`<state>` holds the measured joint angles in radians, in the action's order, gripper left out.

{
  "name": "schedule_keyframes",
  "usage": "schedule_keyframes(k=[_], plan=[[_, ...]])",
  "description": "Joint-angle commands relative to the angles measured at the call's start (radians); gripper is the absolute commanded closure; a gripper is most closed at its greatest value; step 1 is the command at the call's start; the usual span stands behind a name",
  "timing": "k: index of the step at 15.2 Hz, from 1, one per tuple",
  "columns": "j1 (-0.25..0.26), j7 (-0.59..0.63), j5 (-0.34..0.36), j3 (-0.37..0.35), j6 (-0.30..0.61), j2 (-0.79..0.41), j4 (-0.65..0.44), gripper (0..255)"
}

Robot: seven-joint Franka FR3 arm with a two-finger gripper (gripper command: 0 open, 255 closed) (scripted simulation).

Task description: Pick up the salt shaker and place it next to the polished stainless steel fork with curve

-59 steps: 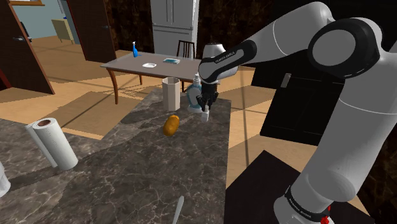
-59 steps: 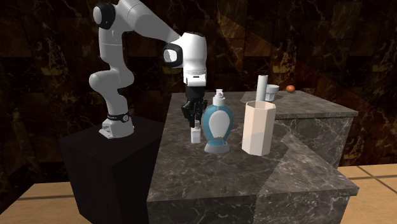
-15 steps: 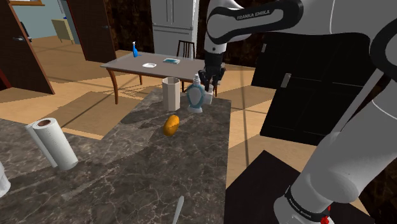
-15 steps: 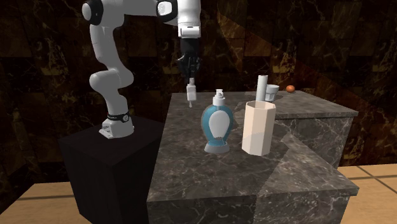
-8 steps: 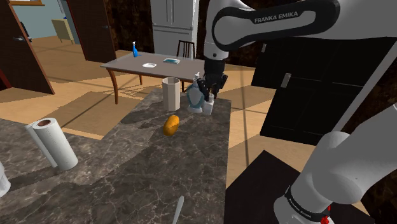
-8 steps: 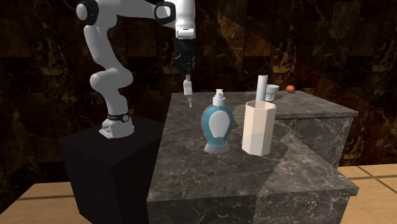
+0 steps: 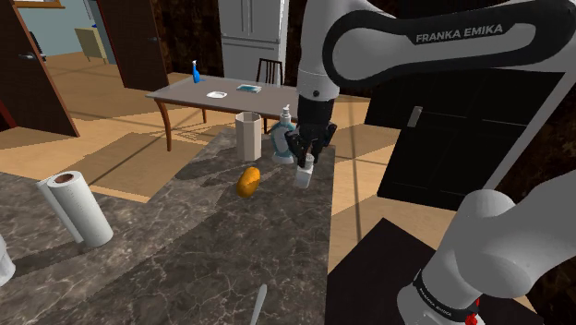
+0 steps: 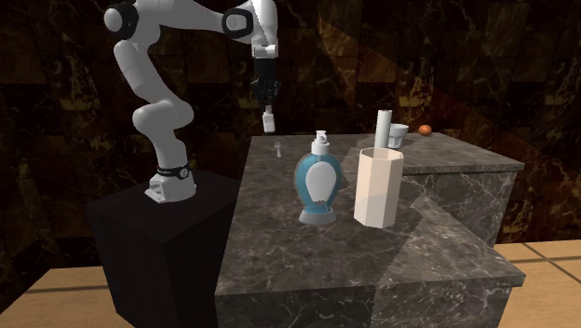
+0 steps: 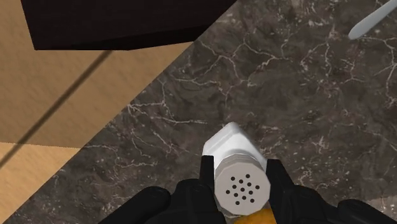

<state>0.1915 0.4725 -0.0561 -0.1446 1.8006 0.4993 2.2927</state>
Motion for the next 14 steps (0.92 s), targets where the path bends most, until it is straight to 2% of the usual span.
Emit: schedule_keyframes(k=[1,7,14], plan=[[0.021,0.046,-0.021,-0.035,-0.004,0.028,0.023,255],[0.086,0.176,-0.09,-0.135,-0.032,0.108,0.067,255],[0.159,0.338,-0.176,-0.265,-0.058,0.15,0.066,255]])
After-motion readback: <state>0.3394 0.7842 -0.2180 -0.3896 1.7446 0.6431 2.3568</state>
